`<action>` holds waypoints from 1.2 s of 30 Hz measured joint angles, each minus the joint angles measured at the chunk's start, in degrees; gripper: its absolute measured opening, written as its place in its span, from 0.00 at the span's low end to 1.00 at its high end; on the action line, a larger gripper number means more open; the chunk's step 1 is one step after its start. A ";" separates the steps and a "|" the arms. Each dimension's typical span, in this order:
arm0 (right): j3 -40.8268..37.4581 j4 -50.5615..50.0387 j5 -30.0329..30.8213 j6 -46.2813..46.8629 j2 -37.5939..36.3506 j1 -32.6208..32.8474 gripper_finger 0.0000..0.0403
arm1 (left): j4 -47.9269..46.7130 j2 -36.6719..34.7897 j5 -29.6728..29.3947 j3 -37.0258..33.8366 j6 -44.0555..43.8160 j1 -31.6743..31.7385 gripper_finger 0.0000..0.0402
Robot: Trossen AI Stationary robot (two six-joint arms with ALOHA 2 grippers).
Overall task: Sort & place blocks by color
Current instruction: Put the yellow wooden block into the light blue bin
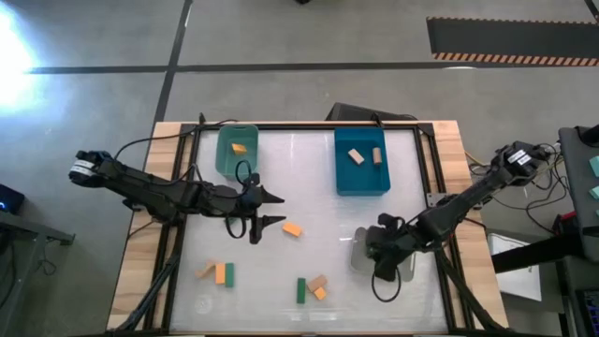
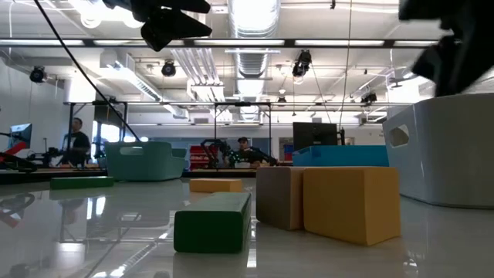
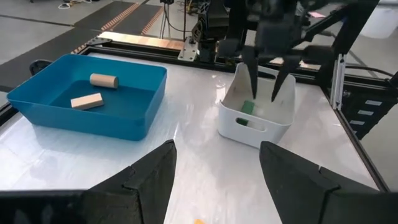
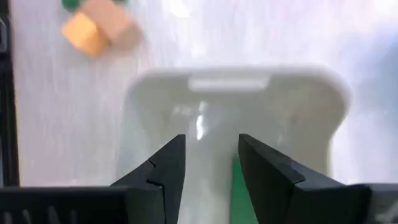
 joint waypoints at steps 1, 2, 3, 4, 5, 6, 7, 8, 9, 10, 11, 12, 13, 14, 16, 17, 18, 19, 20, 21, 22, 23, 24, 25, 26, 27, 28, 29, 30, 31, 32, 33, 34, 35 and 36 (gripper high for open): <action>0.43 0.16 1.72 -1.72 -0.56 0.00 0.33 | 0.02 0.00 0.27 0.00 -0.14 -0.13 0.54; 0.84 0.20 3.08 -3.14 -1.07 0.00 0.32 | 0.00 0.00 1.00 0.00 -0.14 -0.36 0.54; 1.26 0.28 4.16 -4.30 -1.58 0.00 0.32 | 0.09 0.24 1.99 0.00 -0.16 -0.80 0.54; 1.65 0.46 5.15 -5.39 -2.12 -0.02 0.31 | 0.22 0.62 3.10 0.00 -0.16 -1.28 0.54; 2.02 0.49 5.90 -6.56 -2.64 -0.02 0.30 | 0.11 1.01 3.60 0.02 -0.12 -1.76 0.54; 2.35 0.42 6.60 -7.72 -3.10 -0.06 0.29 | -0.04 1.49 3.99 0.02 -0.12 -2.25 0.54; 2.77 0.41 7.28 -8.84 -3.47 -0.15 0.28 | 0.06 2.02 4.29 0.02 -0.12 -2.59 0.54; 3.13 0.49 7.78 -9.65 -3.90 -0.15 0.27 | 0.09 2.65 4.42 0.02 -0.12 -2.73 0.54; 3.45 0.42 8.01 -10.78 -4.29 -0.17 0.26 | 0.11 3.40 4.54 0.02 -0.09 -2.84 0.54; 3.84 0.30 8.07 -11.73 -4.68 -0.27 0.25 | 0.07 4.27 4.69 0.02 -0.09 -2.88 0.54; 4.26 0.35 8.10 -12.47 -5.00 -0.28 0.24 | 0.04 5.26 4.71 0.02 -0.02 -2.86 0.54; 4.67 0.45 8.15 -13.30 -5.37 -0.28 0.23 | 0.00 6.26 4.72 0.04 0.32 -2.86 0.54; 5.00 0.45 8.12 -13.65 -5.77 -0.28 0.22 | -0.36 7.32 4.72 0.26 0.93 -2.80 0.54; 5.34 0.35 8.07 -14.02 -6.10 -0.28 0.22 | -0.55 8.49 4.82 0.60 1.63 -2.53 0.53; 6.04 0.46 8.02 -14.81 -6.83 -0.28 0.20 | -1.76 10.58 5.79 1.42 3.10 -2.19 0.53; 6.34 0.42 8.01 -15.05 -7.16 -0.28 0.19 | -2.39 11.66 6.39 1.85 3.58 -1.90 0.52; 6.61 0.40 7.97 -15.26 -7.47 -0.28 0.19 | -2.81 12.73 6.90 2.31 4.18 -1.68 0.51; 6.94 0.36 7.96 -15.43 -7.65 -0.28 0.18 | -3.10 13.75 6.99 2.51 4.59 -1.55 0.51; 7.35 0.35 7.94 -15.71 -7.84 -0.28 0.17 | -3.28 14.82 7.01 2.61 5.28 -1.35 0.50; 7.68 0.34 7.91 -16.15 -8.04 -0.28 0.17 | -3.29 15.87 7.01 2.72 6.21 -1.08 0.50; 8.05 0.21 7.90 -16.35 -8.19 -0.28 0.17 | -3.24 16.97 7.06 2.78 7.28 -0.81 0.49; 8.45 0.14 7.90 -16.58 -8.33 -0.28 0.17 | -3.35 17.97 7.28 2.78 7.83 -0.43 0.48; 8.85 0.15 7.90 -16.94 -8.51 -0.28 0.18 | -3.39 18.91 8.02 2.78 8.38 0.08 0.48; 9.25 0.06 7.90 -17.30 -8.61 -0.28 0.18 | -3.28 19.91 9.14 2.78 8.83 0.72 0.48; 9.53 -0.02 7.90 -17.63 -8.80 -0.28 0.19 | -2.97 20.92 10.45 2.78 8.96 1.40 0.48; 9.79 -0.13 7.89 -17.68 -8.97 -0.28 0.20 | -2.91 21.82 11.72 2.78 8.98 2.02 0.48; 10.04 -0.18 7.88 -17.68 -9.15 -0.28 0.21 | -3.06 22.74 12.73 2.78 8.96 2.63 0.48; 10.23 -0.15 7.85 -17.64 -9.32 -0.28 0.22 | -2.94 23.53 13.48 2.78 8.93 3.14 0.48; 10.40 -0.31 7.83 -17.59 -9.53 -0.28 0.23 | -2.94 24.28 13.68 2.78 8.93 3.44 0.48; 10.59 -0.90 7.77 -17.57 -9.66 -0.28 0.25 | -3.00 24.91 13.86 2.78 8.96 3.69 0.48; 10.81 -1.54 7.79 -17.43 -9.72 -0.28 0.26 | -3.03 25.44 14.14 2.78 9.07 3.91 0.48; 11.03 -2.12 7.77 -17.04 -9.77 -0.28 0.27 | -3.00 25.89 14.32 2.78 9.30 4.07 0.48; 11.07 -2.53 7.78 -16.94 -9.83 -0.28 0.29 | -2.93 26.21 14.53 2.78 9.42 4.30 0.48; 11.07 -2.89 7.78 -16.93 -9.87 -0.28 0.30 | -2.96 26.46 14.66 2.78 9.43 4.49 0.49; 11.07 -3.07 7.81 -16.93 -9.88 -0.28 0.32 | -2.95 26.67 14.77 2.78 9.41 4.71 0.50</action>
